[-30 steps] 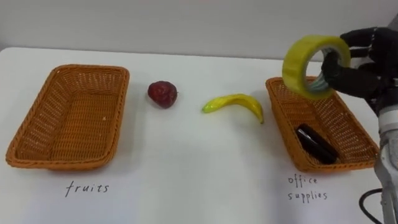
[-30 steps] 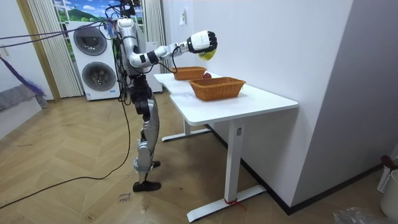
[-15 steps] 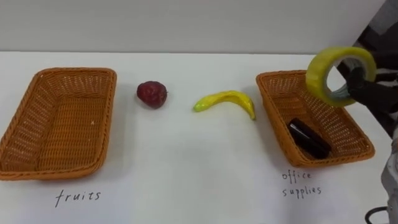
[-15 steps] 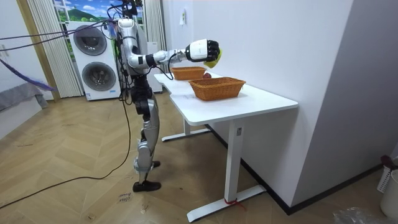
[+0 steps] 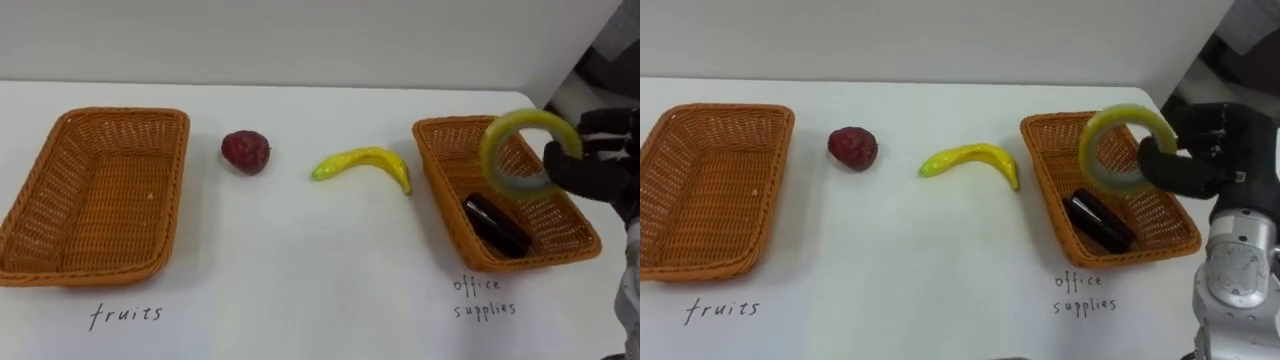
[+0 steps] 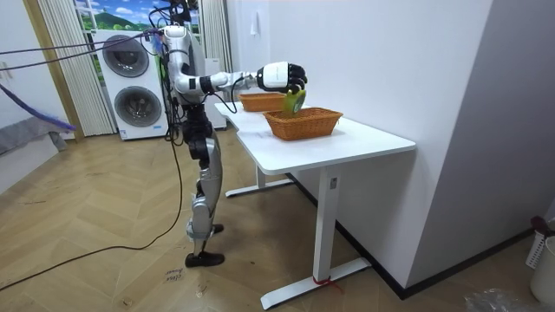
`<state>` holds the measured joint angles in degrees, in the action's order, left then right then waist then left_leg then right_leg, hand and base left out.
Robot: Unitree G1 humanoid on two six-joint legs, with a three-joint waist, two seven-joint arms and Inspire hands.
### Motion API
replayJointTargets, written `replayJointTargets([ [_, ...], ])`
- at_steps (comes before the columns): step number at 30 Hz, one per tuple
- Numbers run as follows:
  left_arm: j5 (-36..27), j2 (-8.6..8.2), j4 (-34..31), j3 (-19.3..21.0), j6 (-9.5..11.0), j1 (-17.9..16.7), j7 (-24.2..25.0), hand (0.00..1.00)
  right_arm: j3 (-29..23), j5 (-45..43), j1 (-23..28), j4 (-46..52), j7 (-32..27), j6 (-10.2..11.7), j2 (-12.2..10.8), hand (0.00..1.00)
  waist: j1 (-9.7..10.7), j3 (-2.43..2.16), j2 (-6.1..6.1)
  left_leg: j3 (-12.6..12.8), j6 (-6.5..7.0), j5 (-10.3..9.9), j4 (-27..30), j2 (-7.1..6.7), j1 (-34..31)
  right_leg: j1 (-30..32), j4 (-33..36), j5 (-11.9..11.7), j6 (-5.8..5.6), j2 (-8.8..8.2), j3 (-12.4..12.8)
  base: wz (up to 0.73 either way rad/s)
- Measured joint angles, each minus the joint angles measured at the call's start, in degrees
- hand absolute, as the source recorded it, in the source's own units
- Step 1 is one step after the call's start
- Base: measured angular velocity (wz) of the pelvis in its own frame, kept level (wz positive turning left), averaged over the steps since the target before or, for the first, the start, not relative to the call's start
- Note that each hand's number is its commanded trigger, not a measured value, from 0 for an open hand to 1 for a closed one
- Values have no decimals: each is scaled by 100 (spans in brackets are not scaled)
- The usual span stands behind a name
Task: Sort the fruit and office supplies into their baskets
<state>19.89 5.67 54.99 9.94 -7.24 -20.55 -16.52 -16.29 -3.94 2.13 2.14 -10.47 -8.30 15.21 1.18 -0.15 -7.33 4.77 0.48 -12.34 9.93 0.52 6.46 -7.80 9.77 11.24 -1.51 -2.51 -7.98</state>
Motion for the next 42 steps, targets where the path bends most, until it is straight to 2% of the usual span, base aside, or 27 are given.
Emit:
replayJointTargets([
  [22, -355, 17, 25, -3, -4, 4, 224, 0, 97, -12, 1, 19, 195, 0, 0, 0, -27, -2, 17, 31, -1, 0, -17, -3, 11, -30, 0, 0, 0, -1, 11, 0],
  [31, -351, 13, 51, -3, -46, -6, 222, 0, 148, 170, -43, 781, 194, -2, 4, 0, -82, -11, 76, 63, 0, 0, -27, -1, 13, -29, 7, 0, 0, -3, -7, 0],
  [34, -347, 29, 67, 5, -40, -9, 225, 0, 150, 172, -273, 1038, 271, -3, 18, 0, -98, -13, 74, 43, 0, 0, -27, -4, 12, -42, 6, 0, 0, -6, -42, 3],
  [37, -188, 40, 59, 86, -21, -4, 258, 0, 151, 201, -470, 1304, 408, 3, 163, 0, -151, -24, 24, 14, 0, 1, -26, -6, 10, -56, 3, 0, -1, -5, -62, 6],
  [40, -164, 70, 61, 120, -20, -11, 258, 0, 159, 318, -734, 1430, 458, 4, 258, 0, -185, -14, -49, -20, -1, 1, -24, -3, 13, -80, 1, 1, -1, -5, -105, 7],
  [42, -166, 83, 61, 121, -20, 7, 258, 0, 198, 377, -975, 1441, 544, 4, 302, 0, -298, 5, -124, -20, -1, 0, -26, -1, 13, -82, 0, 0, 0, -4, -137, 0],
])
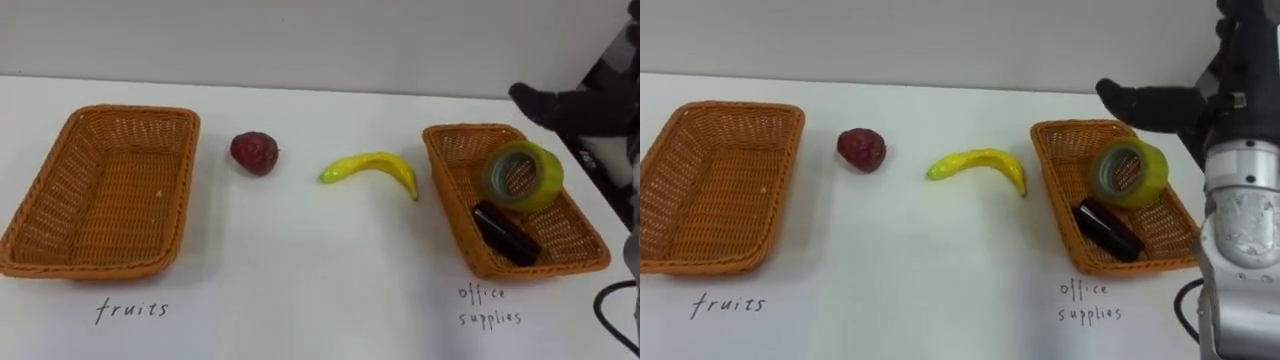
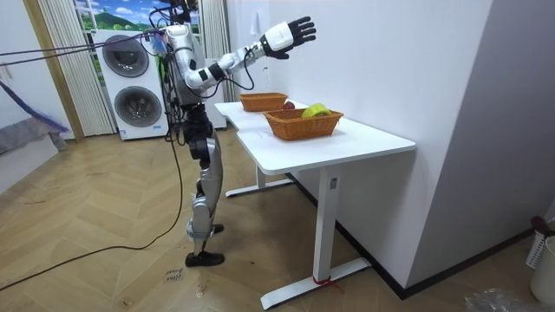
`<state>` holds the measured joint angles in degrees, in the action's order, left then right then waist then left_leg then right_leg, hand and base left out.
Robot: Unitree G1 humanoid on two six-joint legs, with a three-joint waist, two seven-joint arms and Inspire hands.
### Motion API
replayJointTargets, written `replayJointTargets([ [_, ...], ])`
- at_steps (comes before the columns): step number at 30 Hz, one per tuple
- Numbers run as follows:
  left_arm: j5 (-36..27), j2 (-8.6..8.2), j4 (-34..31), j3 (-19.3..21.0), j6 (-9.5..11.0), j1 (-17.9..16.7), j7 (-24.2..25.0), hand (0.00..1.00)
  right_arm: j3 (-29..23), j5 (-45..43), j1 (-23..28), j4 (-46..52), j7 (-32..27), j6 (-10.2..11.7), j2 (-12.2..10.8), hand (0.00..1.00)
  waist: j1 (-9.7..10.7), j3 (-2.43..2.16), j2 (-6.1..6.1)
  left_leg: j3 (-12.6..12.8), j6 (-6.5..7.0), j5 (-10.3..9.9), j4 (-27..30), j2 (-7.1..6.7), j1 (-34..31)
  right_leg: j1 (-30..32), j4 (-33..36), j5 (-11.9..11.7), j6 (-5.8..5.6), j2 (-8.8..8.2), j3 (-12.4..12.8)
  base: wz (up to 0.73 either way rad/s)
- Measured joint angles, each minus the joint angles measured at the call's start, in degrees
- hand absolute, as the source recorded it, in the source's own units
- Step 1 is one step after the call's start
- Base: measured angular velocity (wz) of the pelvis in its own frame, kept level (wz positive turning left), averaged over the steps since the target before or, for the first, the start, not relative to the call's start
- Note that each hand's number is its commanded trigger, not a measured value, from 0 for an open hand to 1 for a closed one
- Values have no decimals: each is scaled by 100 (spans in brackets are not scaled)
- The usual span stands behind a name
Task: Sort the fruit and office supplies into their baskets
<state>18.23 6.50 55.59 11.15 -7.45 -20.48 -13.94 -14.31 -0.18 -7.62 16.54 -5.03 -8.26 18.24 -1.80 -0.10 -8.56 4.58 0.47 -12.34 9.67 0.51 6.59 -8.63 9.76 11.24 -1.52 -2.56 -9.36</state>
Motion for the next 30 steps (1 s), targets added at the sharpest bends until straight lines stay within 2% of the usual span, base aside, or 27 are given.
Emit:
replayJointTargets([
  [2, 0, 0, 0, -1, -1, 30, 5, 0, 79, -3, -80, 0, 97, 0, 46, 0, -43, -15, -52, -8, 0, 0, 7, 1, 1, -11, 0, 0, 0, -1, -26, 2],
  [6, 17, -2, -80, 0, -2, 93, 93, 0, 314, -16, -292, -5, 244, -1, 48, 0, -197, -13, -73, -21, 2, -2, 3, -12, -15, 3, 0, -1, -1, -10, -37, 1],
  [11, 261, 54, -231, -9, -4, 115, 92, 0, 664, -99, -634, -12, 506, -4, 89, 0, -280, -3, -82, -234, 2, -1, 73, -31, -119, -19, -8, 0, -1, -23, -239, 22],
  [13, 282, 86, -233, -5, -24, 155, 98, 0, 701, -263, -718, -77, 625, -4, 149, 0, -324, 6, -105, -308, 1, 0, 88, -39, -153, -20, -10, 0, -1, -23, -267, 21],
  [16, 271, 169, -230, -11, -68, 229, 119, 0, 871, -206, -928, -448, 690, -5, 246, 0, -447, 35, -202, -360, -4, 4, 132, -36, -220, 0, -15, 0, -1, -24, -368, 10],
  [18, 271, 191, -232, -15, -72, 264, 115, 0, 1019, -187, -1058, -764, 791, -6, 334, 0, -510, -7, -288, -421, -4, 4, 188, -51, -297, 49, -14, 0, -1, -31, -383, 12],
  [21, 271, 194, -231, -15, -84, 261, 109, 0, 1237, -257, -1227, -1138, 957, -16, 429, 0, -606, -3, -354, -495, -2, 5, 205, -65, -309, 45, -19, 0, -1, -40, -375, 7],
  [25, 270, 202, -289, -18, -104, 269, 109, 0, 1410, -318, -1324, -1308, 1106, -59, 489, 0, -639, 9, -396, -634, 0, 9, 238, -90, -379, 38, -21, 0, -1, -53, -490, 17],
  [28, 279, 230, -348, -25, -130, 243, 126, 0, 1563, -374, -1388, -1537, 1231, -57, 665, 0, -689, 30, -429, -675, 0, 10, 280, -99, -422, 34, -22, 1, -1, -52, -501, 11],
  [30, 269, 308, -429, -28, -130, 190, 228, 0, 1647, -594, -1398, -1796, 1316, -57, 779, 0, -812, 42, -454, -682, 0, 10, 298, -101, -427, 33, -21, 1, -1, -52, -518, 2],
])
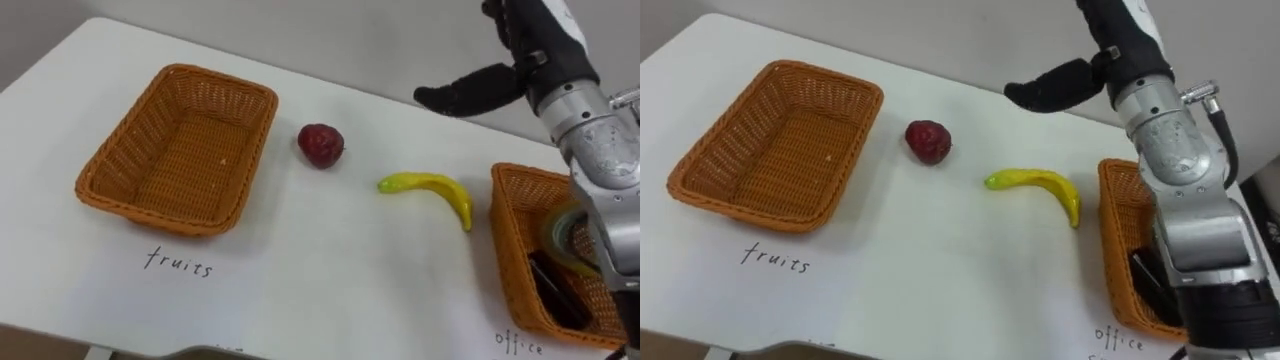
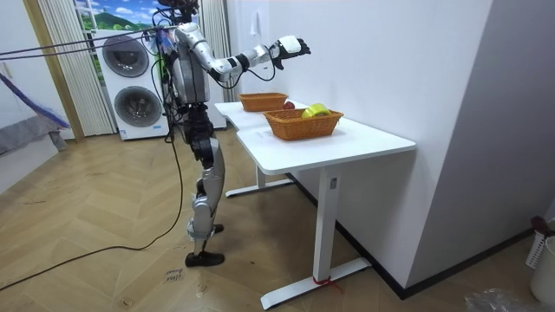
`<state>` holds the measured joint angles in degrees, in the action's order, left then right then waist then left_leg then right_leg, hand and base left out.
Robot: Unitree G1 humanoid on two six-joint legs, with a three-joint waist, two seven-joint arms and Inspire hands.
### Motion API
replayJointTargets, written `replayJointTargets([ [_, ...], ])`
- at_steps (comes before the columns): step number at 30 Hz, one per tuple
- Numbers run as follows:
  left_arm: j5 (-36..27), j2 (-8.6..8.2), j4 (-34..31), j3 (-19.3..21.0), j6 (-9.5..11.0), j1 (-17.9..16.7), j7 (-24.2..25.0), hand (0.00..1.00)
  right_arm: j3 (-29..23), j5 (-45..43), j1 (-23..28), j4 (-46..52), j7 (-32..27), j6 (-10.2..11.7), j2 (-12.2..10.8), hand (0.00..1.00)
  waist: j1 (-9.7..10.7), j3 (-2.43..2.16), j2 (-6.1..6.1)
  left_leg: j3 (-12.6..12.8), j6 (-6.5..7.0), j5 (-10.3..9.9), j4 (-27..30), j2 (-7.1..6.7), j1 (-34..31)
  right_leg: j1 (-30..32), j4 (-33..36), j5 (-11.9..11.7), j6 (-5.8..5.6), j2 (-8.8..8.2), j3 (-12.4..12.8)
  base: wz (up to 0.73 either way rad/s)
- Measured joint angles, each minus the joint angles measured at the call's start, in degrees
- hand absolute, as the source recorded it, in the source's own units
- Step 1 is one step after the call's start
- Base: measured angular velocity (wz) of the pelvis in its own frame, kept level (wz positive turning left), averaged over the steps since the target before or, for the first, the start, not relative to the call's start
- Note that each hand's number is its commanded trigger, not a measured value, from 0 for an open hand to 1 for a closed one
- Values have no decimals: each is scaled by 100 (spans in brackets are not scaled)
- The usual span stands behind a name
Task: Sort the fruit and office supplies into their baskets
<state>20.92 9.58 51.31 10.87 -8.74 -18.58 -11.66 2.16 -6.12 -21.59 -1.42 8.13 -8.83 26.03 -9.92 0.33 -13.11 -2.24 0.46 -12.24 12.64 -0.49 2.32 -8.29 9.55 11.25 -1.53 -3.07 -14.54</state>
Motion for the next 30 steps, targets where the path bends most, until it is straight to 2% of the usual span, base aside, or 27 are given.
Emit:
replayJointTargets([
  [2, 2, 59, -19, -4, 0, -11, -2, 0, 177, -178, -18, -174, 136, -1, 132, 0, -67, 6, -12, -5, 0, 0, 8, -3, -15, 7, 2, 0, 0, -2, -14, 0],
  [5, 0, 133, -140, -8, 0, -16, -8, 0, 383, -360, -76, -462, 399, -3, 146, 0, -104, 11, -21, -30, 0, 0, 21, -8, -70, 12, 0, 0, 0, -10, -141, 4],
  [8, -1, 166, -262, -63, -1, 10, -12, 0, 467, -378, -78, -759, 632, -18, 146, 0, -145, 16, -27, -67, 0, 0, 29, -17, -79, 9, 0, 0, 0, -12, -140, 6],
  [11, 2, 183, -303, -94, -10, 32, -11, 0, 542, -567, -78, -861, 860, -125, 147, 0, -160, 16, -33, -96, 0, 0, 51, -23, -107, 26, -1, 0, 0, -10, -140, 6],
  [21, 2, 205, -304, -94, -172, 58, 65, 0, 547, -1052, -77, -882, 1374, -377, 175, 0, -169, 11, -51, -94, 0, 0, 112, -20, -253, 163, -1, 0, 0, -6, -131, 0],
  [25, 1, 204, -308, -94, -208, 125, 106, 0, 549, -1053, -76, -904, 1549, -384, 270, 0, -169, 12, -61, -104, 0, 0, 188, -23, -389, 257, 1, -1, 2, -5, -130, 0],
  [30, -7, 225, -291, -119, -218, 184, 105, 0, 568, -1237, -68, -1137, 1735, -459, 276, 0, -174, 24, -70, -112, -1, 0, 234, -23, -464, 301, 1, -2, 2, -1, -135, 0],
])
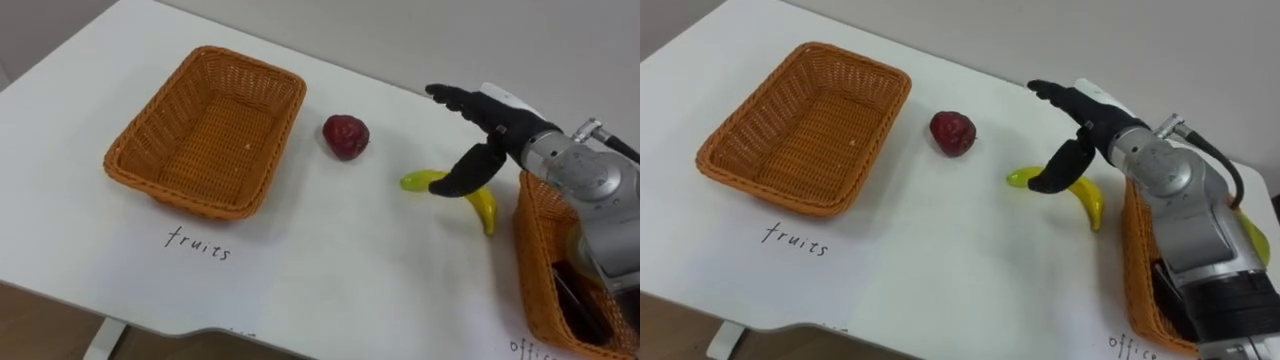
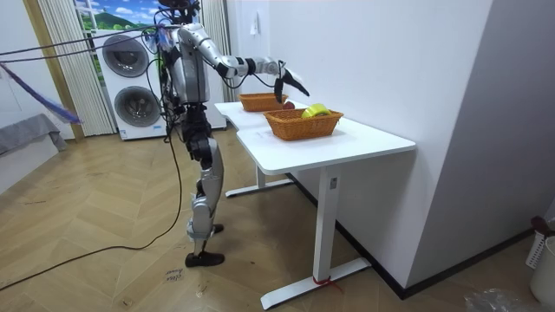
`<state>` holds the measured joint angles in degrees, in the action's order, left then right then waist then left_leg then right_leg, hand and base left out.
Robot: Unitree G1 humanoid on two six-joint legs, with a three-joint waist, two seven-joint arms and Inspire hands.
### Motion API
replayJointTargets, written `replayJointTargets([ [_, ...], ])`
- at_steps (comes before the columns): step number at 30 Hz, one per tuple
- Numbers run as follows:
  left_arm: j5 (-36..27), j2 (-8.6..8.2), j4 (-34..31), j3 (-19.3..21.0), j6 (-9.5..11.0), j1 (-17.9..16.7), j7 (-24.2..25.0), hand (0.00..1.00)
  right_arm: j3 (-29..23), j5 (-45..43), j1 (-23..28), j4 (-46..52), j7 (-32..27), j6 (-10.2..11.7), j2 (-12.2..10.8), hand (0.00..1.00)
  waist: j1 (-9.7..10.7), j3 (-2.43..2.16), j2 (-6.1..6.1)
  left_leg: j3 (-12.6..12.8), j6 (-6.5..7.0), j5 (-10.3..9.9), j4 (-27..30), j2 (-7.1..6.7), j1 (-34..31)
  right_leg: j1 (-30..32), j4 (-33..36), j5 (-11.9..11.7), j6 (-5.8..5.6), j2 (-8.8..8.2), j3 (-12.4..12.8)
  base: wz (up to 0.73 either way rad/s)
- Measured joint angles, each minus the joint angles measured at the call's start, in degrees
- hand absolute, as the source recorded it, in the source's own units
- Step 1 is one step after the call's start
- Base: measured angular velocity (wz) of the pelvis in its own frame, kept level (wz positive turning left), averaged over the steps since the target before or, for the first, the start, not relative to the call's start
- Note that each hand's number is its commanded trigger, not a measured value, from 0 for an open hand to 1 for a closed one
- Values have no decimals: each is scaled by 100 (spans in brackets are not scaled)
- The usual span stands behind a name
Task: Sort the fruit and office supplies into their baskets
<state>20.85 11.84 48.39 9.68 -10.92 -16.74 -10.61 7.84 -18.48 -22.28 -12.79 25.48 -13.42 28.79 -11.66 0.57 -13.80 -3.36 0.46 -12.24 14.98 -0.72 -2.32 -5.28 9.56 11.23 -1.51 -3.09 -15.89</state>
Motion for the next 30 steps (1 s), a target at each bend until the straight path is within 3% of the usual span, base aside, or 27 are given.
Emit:
replayJointTargets([
  [3, -7, 16, 4, 0, -3, 36, 1, 0, 18, -249, 1, -279, 121, -51, 1, 0, -49, 31, -49, 4, -2, -1, 35, 4, -64, 55, 3, -3, 5, 3, -8, 0],
  [6, 1, 15, 3, -2, -4, 78, 5, 0, 18, -532, 0, -522, 221, -133, 12, 0, -139, 16, -77, 16, -3, -1, 49, 5, -118, 116, 8, -11, 18, 2, -7, -2],
  [15, 7, 34, 6, -113, 9, 130, 9, 0, 18, -1577, -3, -912, 316, -166, 7, 0, -272, 64, -15, 14, -3, 0, 70, 5, -157, 145, 9, -12, 20, 6, -5, 0],
  [18, 5, 78, 5, -260, 19, 156, -5, 0, 17, -1613, -11, -911, 312, -155, 6, 0, -281, 81, 7, -7, -6, 1, 68, 4, -205, 173, 10, -12, 20, 9, -27, 4],
  [21, 1, 112, -7, -407, 26, 168, -9, 0, 17, -1607, -12, -923, 265, -158, 6, 0, -283, 69, -11, -17, -12, 6, 113, 5, -302, 237, 16, -13, 21, 8, -72, 6],
  [25, 0, 113, -39, -448, 27, 228, -8, 0, 56, -1607, -14, -982, 20, -157, 6, 0, -281, 107, 22, -53, -12, 6, 153, 2, -385, 269, 11, -13, 21, 5, -141, 8],
  [30, 1, 132, -69, -563, 66, 297, -9, 0, 223, -1608, -27, -1106, -242, -155, 5, 0, -289, 118, 36, -60, -14, 8, 209, 2, -599, 454, 18, -15, 24, 9, -141, 1],
])
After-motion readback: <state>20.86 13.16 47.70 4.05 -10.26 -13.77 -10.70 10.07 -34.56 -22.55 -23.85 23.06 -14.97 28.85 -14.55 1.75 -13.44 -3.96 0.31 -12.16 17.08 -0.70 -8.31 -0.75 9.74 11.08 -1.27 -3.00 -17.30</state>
